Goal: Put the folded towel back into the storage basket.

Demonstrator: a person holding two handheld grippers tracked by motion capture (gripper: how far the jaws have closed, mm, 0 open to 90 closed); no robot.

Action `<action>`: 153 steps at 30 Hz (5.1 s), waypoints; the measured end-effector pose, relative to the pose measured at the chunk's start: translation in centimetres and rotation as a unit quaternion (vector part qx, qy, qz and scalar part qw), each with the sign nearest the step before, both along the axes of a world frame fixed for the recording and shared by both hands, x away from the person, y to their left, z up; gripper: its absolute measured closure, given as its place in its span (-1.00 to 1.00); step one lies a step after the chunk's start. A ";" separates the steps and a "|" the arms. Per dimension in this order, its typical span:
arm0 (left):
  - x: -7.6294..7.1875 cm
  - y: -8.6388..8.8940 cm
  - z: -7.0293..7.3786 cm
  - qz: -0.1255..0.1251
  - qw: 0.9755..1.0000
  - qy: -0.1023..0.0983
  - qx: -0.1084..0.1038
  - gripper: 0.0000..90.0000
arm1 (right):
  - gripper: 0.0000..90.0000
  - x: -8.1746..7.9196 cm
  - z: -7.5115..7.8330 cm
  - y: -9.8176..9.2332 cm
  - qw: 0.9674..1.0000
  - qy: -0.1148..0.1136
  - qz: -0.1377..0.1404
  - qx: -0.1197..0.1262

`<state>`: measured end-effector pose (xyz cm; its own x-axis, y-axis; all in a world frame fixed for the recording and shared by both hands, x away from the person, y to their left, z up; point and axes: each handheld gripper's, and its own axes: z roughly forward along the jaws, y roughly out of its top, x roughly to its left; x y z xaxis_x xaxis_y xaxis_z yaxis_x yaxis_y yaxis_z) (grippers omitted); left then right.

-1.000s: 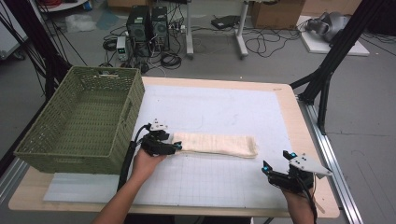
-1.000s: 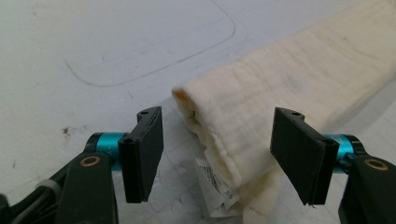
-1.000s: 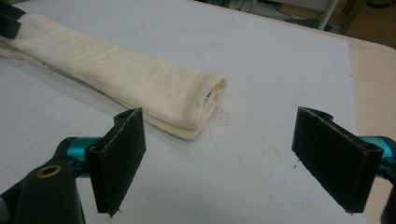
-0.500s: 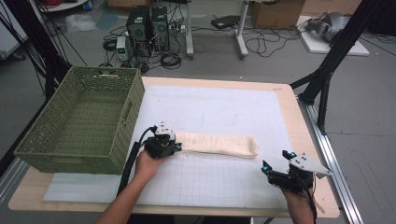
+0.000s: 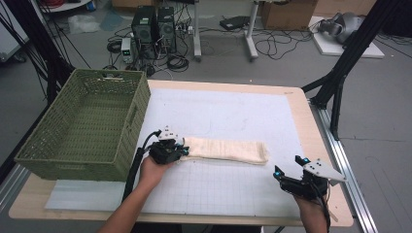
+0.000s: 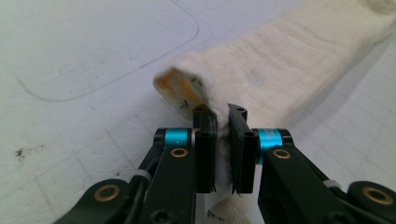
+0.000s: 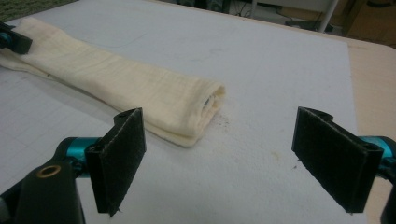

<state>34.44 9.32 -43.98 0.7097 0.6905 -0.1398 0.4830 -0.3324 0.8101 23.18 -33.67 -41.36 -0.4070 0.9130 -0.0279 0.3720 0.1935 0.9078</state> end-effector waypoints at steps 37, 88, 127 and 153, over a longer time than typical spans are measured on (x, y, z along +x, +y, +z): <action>-0.4 0.4 0.9 0.008 0.999 -0.031 -0.019 0.82 | -0.65 6.0 -1.6 2.4 0.997 0.060 -0.029 0.038; -1.2 1.2 0.3 0.006 0.999 -0.035 -0.002 0.82 | 0.82 6.3 -3.6 3.9 0.990 0.128 0.053 -0.030; -5.6 2.3 2.5 -0.052 0.989 -0.126 -0.063 0.82 | 0.83 5.2 -1.4 2.1 0.997 0.013 0.079 0.013; -8.2 5.0 4.6 -0.051 0.978 -0.175 -0.099 0.83 | 0.83 7.4 1.9 3.9 0.992 0.004 0.119 0.035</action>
<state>26.22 14.34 -39.41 0.8017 0.5978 -0.0007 0.1379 -0.1838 0.9732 30.56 -29.76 -39.45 -0.6109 0.7908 0.0369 0.3310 0.2128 0.9193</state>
